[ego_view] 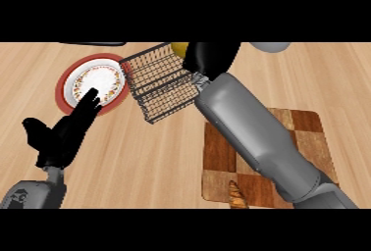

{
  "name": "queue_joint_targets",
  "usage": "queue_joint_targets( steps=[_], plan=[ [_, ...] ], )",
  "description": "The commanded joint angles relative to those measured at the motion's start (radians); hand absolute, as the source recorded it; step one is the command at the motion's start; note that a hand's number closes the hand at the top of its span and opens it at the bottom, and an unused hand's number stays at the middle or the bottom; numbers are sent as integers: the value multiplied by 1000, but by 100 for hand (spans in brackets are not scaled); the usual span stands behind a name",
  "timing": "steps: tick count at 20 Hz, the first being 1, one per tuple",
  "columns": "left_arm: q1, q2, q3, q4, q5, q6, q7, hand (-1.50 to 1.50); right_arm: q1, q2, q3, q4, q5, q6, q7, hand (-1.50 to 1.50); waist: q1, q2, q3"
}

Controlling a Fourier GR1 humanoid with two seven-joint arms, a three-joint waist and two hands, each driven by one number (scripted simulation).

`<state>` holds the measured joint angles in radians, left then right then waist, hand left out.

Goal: Pick the lemon from the cutting board and place it in the tiered basket

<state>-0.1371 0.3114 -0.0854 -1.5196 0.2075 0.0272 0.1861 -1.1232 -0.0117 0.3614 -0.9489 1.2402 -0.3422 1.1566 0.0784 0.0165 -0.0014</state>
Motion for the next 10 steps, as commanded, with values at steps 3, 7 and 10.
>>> queue_joint_targets(
  steps=[3, 7, 10],
  plan=[
    [6, -17, -10, -1, -7, -4, -15, 0, -75, 11, -13, 135, -16, -193, 175, -150, 9, 1, 0],
    [7, 6, 11, -13, 2, -19, -15, 0, -77, 11, -39, 130, -20, -300, 165, -150, 13, -1, 0],
    [4, -20, -9, -3, -6, -7, -9, 0, -97, 11, -115, 126, -32, -377, 152, -150, 10, 4, 1]
  ],
)
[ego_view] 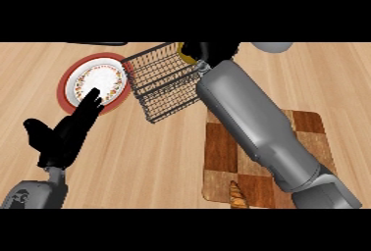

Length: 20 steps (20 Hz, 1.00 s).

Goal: Pick the lemon from the cutting board and place it in the tiered basket

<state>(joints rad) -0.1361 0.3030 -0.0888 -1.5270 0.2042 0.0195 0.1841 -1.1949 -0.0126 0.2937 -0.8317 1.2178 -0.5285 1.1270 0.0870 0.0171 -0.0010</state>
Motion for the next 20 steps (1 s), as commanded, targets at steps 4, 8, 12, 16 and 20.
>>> queue_joint_targets(
  steps=[4, 8, 12, 16, 20],
  plan=[
    [10, 15, 21, 15, 5, -11, -8, 0, -7, 12, -99, -27, -1, -332, 143, -150, -8, -1, 1],
    [-5, -5, 16, 24, -4, 16, 18, 0, -3, 12, -147, -88, 9, -451, 128, -150, -36, -9, 1],
    [37, 7, 46, 22, 18, 3, 1, 0, 22, 12, -201, -173, 75, -500, 154, -150, -72, -26, 0],
    [68, 13, 44, -11, 9, 9, 9, 0, 127, 12, -208, -279, 197, -522, 194, -150, -91, -37, 1],
    [80, 10, 53, 3, -6, 24, -5, 0, 189, 12, -244, -438, 284, -429, 241, -150, -113, -43, 0]
  ],
)
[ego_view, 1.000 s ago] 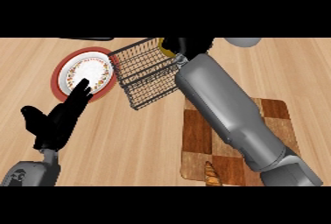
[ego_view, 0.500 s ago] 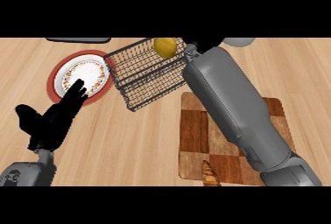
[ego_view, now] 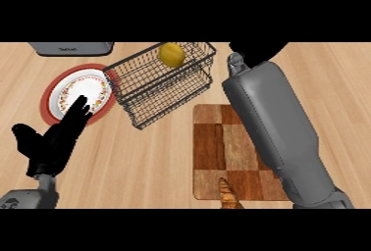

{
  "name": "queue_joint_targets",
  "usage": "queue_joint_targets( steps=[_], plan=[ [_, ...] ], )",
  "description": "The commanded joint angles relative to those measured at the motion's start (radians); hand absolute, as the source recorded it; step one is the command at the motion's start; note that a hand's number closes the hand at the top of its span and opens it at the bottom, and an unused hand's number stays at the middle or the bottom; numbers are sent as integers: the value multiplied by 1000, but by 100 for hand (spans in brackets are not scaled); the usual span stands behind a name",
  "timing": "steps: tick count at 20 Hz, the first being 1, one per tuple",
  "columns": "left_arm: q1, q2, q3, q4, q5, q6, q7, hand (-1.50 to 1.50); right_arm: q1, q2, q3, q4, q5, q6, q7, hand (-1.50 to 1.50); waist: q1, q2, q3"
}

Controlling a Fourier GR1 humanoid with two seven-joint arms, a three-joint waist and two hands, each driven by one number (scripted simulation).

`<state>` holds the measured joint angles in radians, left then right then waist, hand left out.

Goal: Pick the lemon from the cutting board and place it in the tiered basket

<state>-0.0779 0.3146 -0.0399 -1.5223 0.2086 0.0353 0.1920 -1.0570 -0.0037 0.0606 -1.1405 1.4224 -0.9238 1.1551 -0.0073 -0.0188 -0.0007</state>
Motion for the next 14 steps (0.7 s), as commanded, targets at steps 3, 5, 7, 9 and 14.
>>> queue_joint_targets(
  steps=[3, 5, 7, 9, 14],
  plan=[
    [15, 21, 29, -20, 14, -7, 13, 0, 135, 4, -5, -311, 117, 57, 219, -150, -38, -14, 1],
    [46, 18, 37, -16, 16, -9, -6, 0, 189, 4, 21, -431, 164, 142, 243, -150, -34, -11, 0],
    [29, 35, 54, -19, 34, -25, 10, 0, 316, 4, 81, -558, 167, 153, 240, -150, -41, -10, 1],
    [54, 22, 55, -1, 17, -14, -32, 0, 372, 4, 93, -705, 154, 242, 216, -150, -58, -13, 1],
    [67, 19, 53, -48, 18, -8, -9, 0, 590, 4, 194, -1001, 223, 376, 229, -150, -41, -5, 1]
  ],
)
